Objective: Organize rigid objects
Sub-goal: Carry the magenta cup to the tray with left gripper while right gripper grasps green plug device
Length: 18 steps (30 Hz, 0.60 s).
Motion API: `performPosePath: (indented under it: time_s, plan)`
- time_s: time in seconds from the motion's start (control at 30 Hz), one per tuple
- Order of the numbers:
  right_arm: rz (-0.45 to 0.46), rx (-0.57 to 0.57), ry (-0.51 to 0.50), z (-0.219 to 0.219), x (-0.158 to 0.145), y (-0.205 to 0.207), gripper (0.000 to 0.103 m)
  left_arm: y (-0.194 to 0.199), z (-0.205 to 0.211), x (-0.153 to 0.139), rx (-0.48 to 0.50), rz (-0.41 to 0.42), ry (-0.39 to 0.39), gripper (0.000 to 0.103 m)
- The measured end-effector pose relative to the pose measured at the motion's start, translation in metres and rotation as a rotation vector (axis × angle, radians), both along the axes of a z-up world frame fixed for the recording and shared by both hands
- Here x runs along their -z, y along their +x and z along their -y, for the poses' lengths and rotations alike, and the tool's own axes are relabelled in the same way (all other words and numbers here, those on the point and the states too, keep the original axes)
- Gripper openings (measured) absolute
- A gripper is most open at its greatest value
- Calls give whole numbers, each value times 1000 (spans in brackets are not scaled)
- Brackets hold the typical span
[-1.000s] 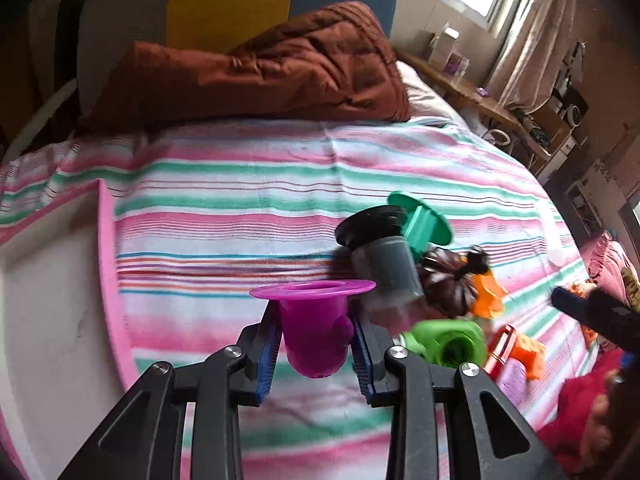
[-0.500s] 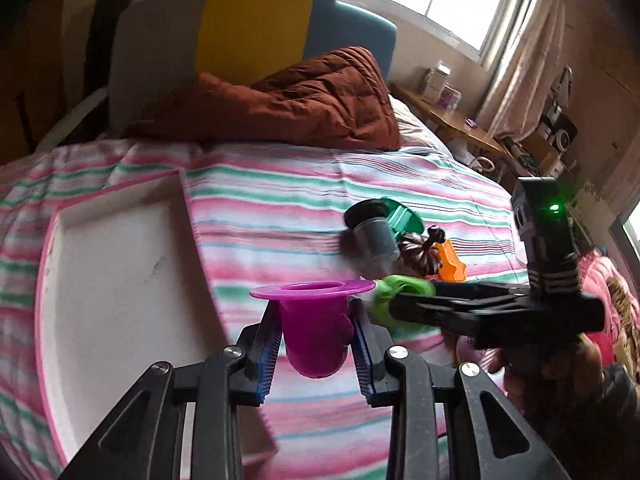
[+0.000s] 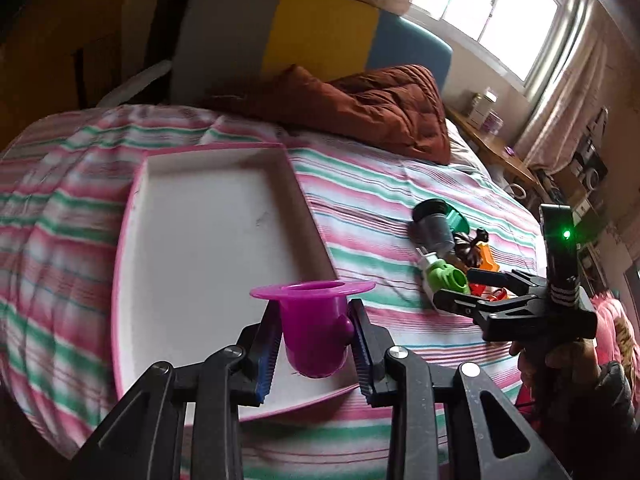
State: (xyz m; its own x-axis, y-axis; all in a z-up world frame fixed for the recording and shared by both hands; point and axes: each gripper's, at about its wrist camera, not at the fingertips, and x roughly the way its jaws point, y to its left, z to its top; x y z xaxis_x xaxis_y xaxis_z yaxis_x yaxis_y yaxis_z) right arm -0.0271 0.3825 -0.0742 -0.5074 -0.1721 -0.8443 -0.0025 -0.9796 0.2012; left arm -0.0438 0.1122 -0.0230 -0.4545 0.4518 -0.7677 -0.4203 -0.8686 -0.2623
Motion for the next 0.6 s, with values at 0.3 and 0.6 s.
performPosePath:
  time_s: [0.3, 0.6]
  plan:
    - [98, 58, 114, 1, 23, -16, 53, -5, 33, 5, -70, 11, 2, 32]
    - [103, 46, 77, -5, 25, -15, 53, -28, 57, 15, -117, 59, 7, 32]
